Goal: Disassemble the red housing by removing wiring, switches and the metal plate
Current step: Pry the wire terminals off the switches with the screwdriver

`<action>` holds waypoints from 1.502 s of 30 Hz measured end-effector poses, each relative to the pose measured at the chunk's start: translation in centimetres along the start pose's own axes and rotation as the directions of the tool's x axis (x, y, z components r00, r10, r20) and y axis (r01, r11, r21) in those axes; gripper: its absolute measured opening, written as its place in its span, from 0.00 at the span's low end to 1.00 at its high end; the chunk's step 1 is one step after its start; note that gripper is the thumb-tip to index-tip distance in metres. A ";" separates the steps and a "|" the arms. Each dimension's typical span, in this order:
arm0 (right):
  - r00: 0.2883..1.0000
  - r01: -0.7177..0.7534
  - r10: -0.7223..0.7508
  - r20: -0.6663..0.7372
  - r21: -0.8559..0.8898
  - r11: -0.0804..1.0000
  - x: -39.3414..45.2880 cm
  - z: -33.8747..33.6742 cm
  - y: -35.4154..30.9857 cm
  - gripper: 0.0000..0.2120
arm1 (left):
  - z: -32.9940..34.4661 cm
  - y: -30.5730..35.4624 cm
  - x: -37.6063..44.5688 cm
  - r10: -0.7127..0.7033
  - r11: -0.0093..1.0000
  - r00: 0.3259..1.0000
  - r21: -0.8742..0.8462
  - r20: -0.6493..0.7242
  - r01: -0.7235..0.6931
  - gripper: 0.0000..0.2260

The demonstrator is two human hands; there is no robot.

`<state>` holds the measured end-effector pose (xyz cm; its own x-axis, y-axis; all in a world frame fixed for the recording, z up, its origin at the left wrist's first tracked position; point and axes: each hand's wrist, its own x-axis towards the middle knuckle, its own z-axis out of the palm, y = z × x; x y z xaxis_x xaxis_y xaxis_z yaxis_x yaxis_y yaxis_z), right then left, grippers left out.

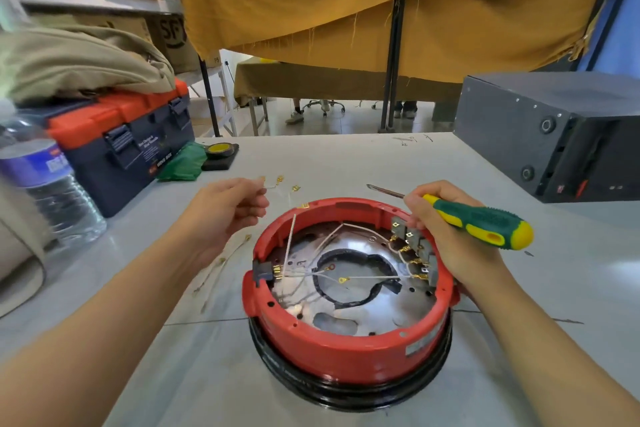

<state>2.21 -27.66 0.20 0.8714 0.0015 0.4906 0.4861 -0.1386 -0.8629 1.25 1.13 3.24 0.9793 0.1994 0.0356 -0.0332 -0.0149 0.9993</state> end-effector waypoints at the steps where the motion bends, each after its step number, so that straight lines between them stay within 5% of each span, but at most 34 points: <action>1: 1.000 -0.003 0.003 -0.002 -0.013 1.000 0.0 0.0 0.0 0.05 | -1.1 -0.3 0.0 -0.037 0.998 0.998 -0.045 -0.048 0.035 0.07; 3: 1.000 -0.011 0.011 -0.002 -0.023 1.000 0.1 0.0 0.1 0.04 | -3.3 -1.0 0.0 -0.083 0.995 0.989 -0.068 -0.122 0.075 0.07; 14: 1.000 0.006 -0.006 -0.006 -0.061 0.998 0.1 0.1 0.3 0.05 | -7.2 -4.7 -1.0 -0.037 0.876 0.965 0.456 -0.259 0.156 0.10; 26: 1.000 0.006 -0.007 -0.011 -0.082 0.997 0.1 0.2 0.0 0.07 | -7.1 -4.8 -1.0 0.051 0.728 0.943 0.659 -0.328 0.190 0.10; 29: 1.000 0.000 -0.001 -0.010 -0.080 0.997 0.0 0.2 -0.2 0.06 | -4.6 -3.2 -1.7 0.224 0.713 0.960 0.700 -0.170 -0.042 0.07; 31: 1.000 -0.005 0.005 -0.007 -0.070 0.998 -0.1 0.2 -0.2 0.06 | -2.5 -1.6 -2.3 0.303 0.694 0.950 0.666 0.075 -0.274 0.06; 35: 1.000 -0.022 0.022 0.004 -0.037 0.999 0.0 0.1 -0.4 0.08 | 1.2 0.3 -2.8 0.206 0.489 0.807 0.656 0.554 -0.575 0.23; 37: 1.000 -0.019 0.019 0.008 -0.030 0.999 0.1 0.1 -0.5 0.09 | 2.9 0.3 -2.5 0.166 0.356 0.765 0.686 0.622 -0.635 0.27; 45: 1.000 -0.005 0.005 0.005 0.000 1.000 0.2 -0.2 -0.6 0.07 | 6.8 -1.0 -1.1 0.061 0.039 0.801 0.801 0.595 -0.598 0.32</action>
<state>2.06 -27.82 0.79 0.8742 0.0060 0.4855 0.4815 -0.1383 -0.8654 1.51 -5.72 2.11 0.9015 -0.4243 0.0848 -0.4267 -0.9043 0.0118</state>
